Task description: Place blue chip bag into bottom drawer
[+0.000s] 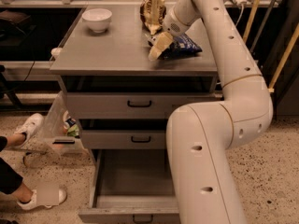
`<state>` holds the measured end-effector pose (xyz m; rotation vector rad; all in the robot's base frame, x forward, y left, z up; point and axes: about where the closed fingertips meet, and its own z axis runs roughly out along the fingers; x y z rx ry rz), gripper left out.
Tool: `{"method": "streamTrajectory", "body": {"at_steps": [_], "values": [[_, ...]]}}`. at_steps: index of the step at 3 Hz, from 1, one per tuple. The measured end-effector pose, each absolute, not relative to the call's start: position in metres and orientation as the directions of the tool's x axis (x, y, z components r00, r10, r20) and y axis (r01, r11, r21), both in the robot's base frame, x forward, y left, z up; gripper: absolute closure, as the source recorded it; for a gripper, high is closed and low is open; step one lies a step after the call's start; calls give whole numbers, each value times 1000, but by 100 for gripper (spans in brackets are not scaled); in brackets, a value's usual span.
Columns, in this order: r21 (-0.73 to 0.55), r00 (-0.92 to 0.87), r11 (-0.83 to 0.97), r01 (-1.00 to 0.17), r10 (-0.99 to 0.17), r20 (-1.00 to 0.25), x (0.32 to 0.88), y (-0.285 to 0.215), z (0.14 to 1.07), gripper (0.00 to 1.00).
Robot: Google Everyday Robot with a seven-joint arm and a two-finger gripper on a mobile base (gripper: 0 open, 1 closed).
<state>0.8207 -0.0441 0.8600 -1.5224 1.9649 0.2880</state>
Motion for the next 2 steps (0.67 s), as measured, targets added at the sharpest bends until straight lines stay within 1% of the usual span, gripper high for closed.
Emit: {"method": "streamTrajectory", "body": {"at_steps": [1,2], "values": [[-198,-138,311,-930,-792,-595,821,-44,859,0],[-198,-138,311,-930,-792,-595,821,-44,859,17]]}}
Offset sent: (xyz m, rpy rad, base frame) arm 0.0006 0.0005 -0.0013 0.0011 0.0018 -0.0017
